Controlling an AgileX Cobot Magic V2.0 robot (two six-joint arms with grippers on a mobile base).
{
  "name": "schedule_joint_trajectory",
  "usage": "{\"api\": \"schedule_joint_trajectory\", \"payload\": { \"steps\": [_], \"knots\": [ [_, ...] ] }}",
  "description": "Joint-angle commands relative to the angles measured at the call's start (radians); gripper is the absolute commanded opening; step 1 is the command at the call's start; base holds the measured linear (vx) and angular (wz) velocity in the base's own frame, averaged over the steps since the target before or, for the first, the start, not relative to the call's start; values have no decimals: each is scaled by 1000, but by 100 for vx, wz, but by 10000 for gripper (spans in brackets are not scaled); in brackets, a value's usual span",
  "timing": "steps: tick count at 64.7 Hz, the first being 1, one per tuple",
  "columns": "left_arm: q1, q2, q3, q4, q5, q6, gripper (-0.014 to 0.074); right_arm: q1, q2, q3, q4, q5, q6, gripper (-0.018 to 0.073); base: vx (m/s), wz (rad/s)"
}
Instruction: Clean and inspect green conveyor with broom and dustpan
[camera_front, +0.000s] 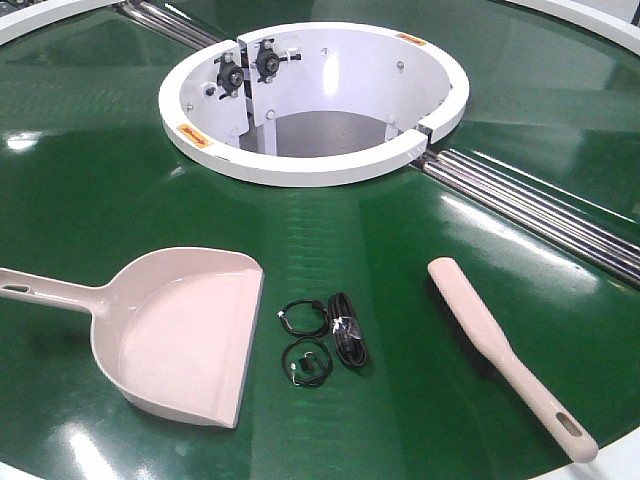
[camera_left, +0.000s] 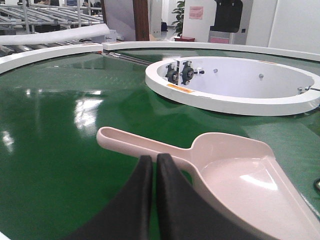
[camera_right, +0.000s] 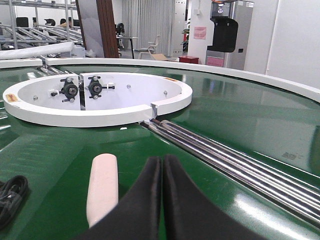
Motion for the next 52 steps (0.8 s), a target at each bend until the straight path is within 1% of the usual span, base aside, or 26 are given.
{"api": "schedule_joint_trajectory", "payload": {
  "steps": [1, 24, 30, 34, 36, 38, 44, 52],
  "knots": [
    [-5, -14, 9, -2, -68, -11, -6, -2, -11, 3, -7, -74, -5, -8, 0, 0],
    [-5, -14, 9, -2, -101, -11, -6, -2, -11, 3, -7, -74, -5, -8, 0, 0],
    [-5, -14, 8, -2, -186, -11, -6, -2, -11, 3, -7, -74, -5, -8, 0, 0],
    [-5, -14, -7, -2, -302, -11, -6, -2, -11, 3, -7, -74, -5, -8, 0, 0],
    [-5, -14, -21, -2, -344, -11, -6, -2, -11, 3, -7, -74, -5, -8, 0, 0],
    [-5, -13, -38, -2, -363, -11, -6, -2, -11, 3, -7, -74, -5, -8, 0, 0],
    [-5, 3, -130, -2, -333, -11, -6, -2, -11, 3, -7, -74, -5, -8, 0, 0],
    [-5, 119, -288, -2, -188, -11, -6, -2, -11, 3, -7, -74, -5, -8, 0, 0]
  ]
}}
